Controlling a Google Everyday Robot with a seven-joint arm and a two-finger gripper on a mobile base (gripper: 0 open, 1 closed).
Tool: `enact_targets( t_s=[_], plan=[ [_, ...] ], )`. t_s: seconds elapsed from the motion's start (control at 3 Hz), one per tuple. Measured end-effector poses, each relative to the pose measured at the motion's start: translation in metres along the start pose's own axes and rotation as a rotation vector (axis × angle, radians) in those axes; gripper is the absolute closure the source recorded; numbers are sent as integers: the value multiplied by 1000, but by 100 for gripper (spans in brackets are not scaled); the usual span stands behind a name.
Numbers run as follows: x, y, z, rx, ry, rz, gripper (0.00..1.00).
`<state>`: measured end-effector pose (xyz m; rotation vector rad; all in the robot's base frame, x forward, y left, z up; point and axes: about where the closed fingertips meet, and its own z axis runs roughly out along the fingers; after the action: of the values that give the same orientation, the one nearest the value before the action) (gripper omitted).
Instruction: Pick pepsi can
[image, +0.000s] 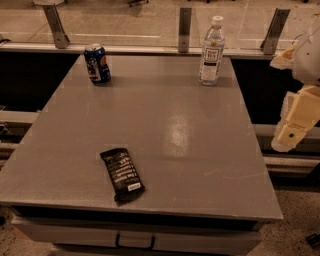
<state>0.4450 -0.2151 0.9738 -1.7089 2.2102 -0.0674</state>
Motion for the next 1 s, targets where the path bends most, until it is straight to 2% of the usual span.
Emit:
enact_targets(
  t_s=[0.33, 0.67, 1.0],
  plan=[
    [-27, -22, 33, -15, -119, -25, 0],
    [-76, -63, 72, 0, -266, -71, 0],
    [-148, -115, 84, 30, -467, -96, 0]
  ],
)
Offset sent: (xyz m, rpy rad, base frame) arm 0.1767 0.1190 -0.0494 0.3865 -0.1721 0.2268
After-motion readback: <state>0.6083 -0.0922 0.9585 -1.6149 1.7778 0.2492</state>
